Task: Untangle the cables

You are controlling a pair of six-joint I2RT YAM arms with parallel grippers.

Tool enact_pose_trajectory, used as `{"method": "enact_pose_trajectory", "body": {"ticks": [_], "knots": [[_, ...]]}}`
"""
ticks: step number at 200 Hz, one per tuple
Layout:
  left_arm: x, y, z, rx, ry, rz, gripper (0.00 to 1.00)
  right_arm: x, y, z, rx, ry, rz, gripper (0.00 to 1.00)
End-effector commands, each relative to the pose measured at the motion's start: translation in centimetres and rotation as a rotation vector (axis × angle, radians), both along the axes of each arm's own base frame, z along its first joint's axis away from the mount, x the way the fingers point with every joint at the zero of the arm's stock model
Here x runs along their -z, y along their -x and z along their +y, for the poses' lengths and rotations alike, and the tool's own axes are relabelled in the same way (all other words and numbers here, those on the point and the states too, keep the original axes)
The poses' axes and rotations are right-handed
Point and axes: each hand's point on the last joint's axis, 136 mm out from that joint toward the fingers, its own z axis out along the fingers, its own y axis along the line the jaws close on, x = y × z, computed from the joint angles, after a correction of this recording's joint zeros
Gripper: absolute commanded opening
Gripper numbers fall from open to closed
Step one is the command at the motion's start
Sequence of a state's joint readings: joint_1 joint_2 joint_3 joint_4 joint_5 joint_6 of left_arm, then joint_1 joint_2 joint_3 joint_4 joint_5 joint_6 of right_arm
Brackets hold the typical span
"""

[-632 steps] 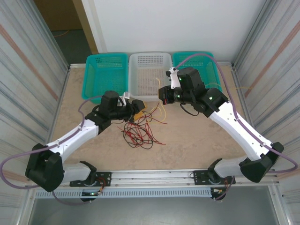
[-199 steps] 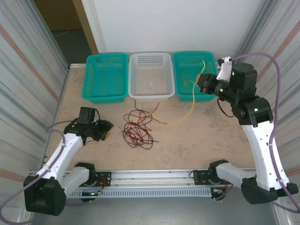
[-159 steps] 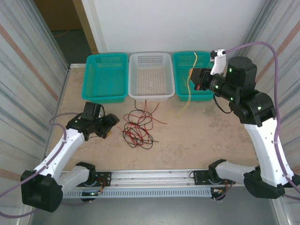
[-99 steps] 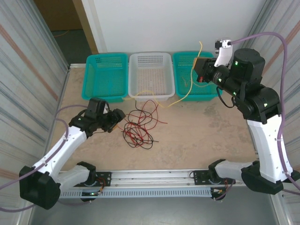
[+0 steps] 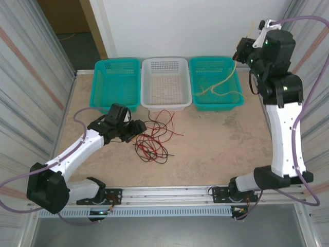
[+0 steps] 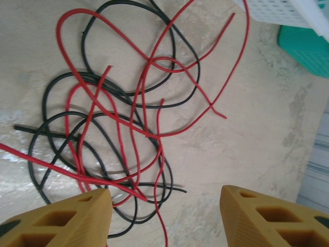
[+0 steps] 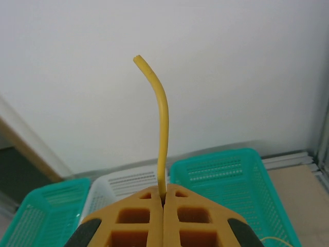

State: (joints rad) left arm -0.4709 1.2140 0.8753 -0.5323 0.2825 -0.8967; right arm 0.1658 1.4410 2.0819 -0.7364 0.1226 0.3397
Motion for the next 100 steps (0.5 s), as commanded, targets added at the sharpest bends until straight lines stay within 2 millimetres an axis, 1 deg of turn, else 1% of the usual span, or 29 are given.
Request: {"method": "enact_pose_trajectory", "body": {"ticks": [1, 7, 33, 41, 54, 67, 80, 100], "knots": [[0.4, 0.3, 1.2, 0.010, -0.086, 0.002, 0.60, -2.2, -2.2, -2.2, 0.087, -0.051, -0.093, 0.00], [0.6, 0.3, 1.3, 0.008, -0.089, 0.007, 0.60, -2.4, -2.8, -2.8, 0.101, -0.054, -0.104, 0.00], [1.1, 0.2, 1.4, 0.003, -0.085, 0.022, 0.60, -1.9, -6.3, -5.2, 0.151, -0.078, -0.109, 0.00], [1.3, 0.2, 1.5, -0.001, -0.084, 0.028, 0.60, -1.6, -7.4, -5.7, 0.151, -0.093, -0.105, 0.00], [1.6, 0.0, 1.7, -0.009, -0.087, 0.034, 0.60, -0.4, -9.2, -6.4, 0.140, -0.129, -0.088, 0.00], [2.0, -0.1, 1.9, -0.019, -0.088, 0.047, 0.61, 1.6, -11.1, -6.7, 0.127, -0.156, -0.049, 0.00], [2.5, -0.2, 2.1, -0.029, -0.085, 0.062, 0.61, 3.9, -12.9, -6.6, 0.103, -0.167, -0.008, 0.00], [3.0, -0.3, 2.4, -0.038, -0.076, 0.077, 0.61, 8.3, -15.5, -6.6, 0.081, -0.182, 0.050, 0.00]]}}
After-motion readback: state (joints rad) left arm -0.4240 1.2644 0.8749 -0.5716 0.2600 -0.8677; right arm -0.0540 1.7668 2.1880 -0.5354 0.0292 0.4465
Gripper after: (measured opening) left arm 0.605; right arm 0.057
